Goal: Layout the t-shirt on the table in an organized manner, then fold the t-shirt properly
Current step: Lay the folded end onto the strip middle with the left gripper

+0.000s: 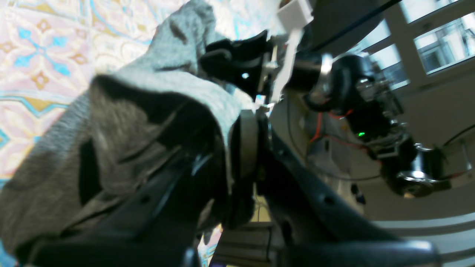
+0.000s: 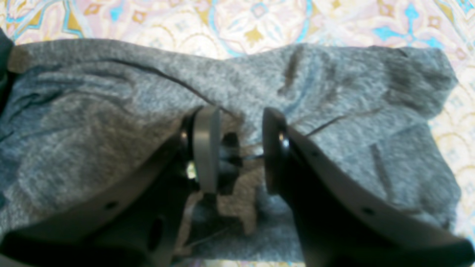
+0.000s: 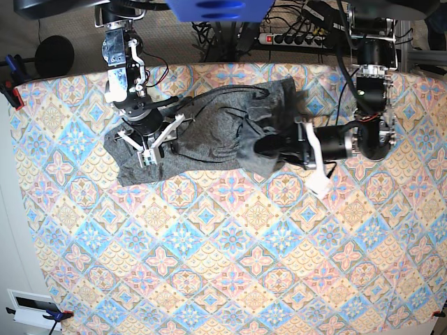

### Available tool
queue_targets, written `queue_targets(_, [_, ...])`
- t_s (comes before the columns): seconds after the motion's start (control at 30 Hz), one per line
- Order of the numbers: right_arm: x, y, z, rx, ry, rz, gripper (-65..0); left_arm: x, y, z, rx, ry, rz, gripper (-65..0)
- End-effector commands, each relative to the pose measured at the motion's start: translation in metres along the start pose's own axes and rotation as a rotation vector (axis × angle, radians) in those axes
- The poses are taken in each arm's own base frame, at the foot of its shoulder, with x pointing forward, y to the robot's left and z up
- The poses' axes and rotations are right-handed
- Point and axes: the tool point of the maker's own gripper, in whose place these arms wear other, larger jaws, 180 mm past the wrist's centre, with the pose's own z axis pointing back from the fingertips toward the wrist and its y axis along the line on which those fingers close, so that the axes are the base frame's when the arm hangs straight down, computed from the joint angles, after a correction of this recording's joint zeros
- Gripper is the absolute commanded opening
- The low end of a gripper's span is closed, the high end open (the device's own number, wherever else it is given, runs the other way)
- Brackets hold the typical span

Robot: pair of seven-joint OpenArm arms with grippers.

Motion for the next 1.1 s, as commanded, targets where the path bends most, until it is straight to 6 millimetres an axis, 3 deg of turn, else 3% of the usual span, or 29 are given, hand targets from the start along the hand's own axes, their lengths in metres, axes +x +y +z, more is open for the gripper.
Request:
queue_targets(0.0, [0.011,-0.002,0.000,-0.002,-0.037,-0.002,-46.3,0.010,0.000,0.013,0.013,-0.034,-0.023,-65.0])
queue_targets(0.17, [0.001,-0.003,-0.003,-0.003,-0.011,-0.009,-46.3,-0.003,0.016,0.054,0.135,-0.029,-0.006,-65.0])
queue_targets(0.4, [0.001,-0.003,-0.003,-0.003,-0.011,-0.009,-46.3,-0.021,0.010,0.098,0.265,-0.002,-0.030,-65.0])
queue_targets(0.7, [0.001,-0.003,-0.003,-0.003,-0.011,-0.009,-46.3,-0.029,0.018,0.147,0.410,0.009,-0.021,-65.0])
queue_targets(0.93, [0.001,-0.003,-0.003,-0.003,-0.011,-0.009,-46.3,-0.029,0.018,0.146,0.410,-0.006,-0.016,-65.0])
queue_targets(1.07, [0.001,-0.003,-0.003,-0.003,-0.011,-0.009,-46.3,-0.030,0.012,0.113,0.314,-0.033,0.005,-65.0])
